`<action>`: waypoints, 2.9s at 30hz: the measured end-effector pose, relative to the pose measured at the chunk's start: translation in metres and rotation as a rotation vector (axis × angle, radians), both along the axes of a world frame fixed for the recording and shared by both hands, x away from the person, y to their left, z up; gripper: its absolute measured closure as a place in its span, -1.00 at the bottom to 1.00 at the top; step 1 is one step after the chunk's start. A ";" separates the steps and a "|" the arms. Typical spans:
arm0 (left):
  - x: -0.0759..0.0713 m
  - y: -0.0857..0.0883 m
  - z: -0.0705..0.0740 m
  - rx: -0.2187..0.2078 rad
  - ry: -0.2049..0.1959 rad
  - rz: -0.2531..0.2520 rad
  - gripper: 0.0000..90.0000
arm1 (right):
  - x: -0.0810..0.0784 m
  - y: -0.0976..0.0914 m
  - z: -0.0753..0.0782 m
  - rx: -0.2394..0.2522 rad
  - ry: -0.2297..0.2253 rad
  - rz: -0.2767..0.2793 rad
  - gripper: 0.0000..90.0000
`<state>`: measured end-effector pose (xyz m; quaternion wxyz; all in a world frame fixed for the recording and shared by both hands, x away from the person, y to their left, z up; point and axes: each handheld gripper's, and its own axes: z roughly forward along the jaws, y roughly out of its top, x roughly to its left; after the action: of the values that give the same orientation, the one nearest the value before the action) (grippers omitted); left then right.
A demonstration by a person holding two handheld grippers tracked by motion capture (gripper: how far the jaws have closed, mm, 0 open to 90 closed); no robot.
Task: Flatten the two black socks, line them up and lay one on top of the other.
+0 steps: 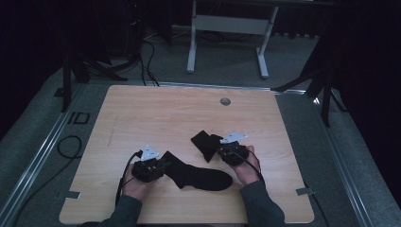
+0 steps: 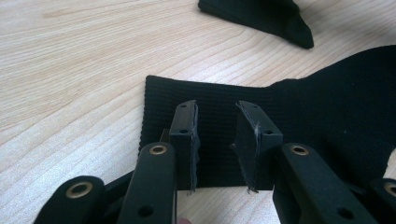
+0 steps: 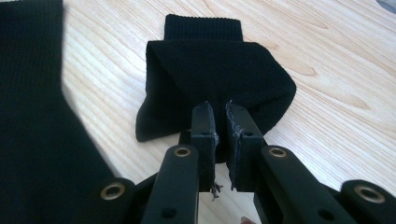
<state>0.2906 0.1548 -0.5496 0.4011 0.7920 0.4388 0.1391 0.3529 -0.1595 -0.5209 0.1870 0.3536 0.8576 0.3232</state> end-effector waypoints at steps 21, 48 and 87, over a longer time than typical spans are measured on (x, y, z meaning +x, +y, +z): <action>0.001 0.001 -0.001 0.003 0.007 0.008 0.55 | -0.026 -0.057 -0.011 0.044 0.053 0.014 0.82; 0.006 0.008 -0.001 0.005 0.014 0.039 0.55 | -0.032 -0.112 -0.018 -0.069 0.083 -0.053 0.64; 0.006 0.005 -0.002 0.002 0.023 0.030 0.52 | 0.065 0.028 -0.020 -0.044 0.151 0.136 0.11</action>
<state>0.2969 0.1603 -0.5517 0.3931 0.7872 0.4551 0.1367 0.4177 -0.1320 -0.5410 0.1071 0.3137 0.8981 0.2889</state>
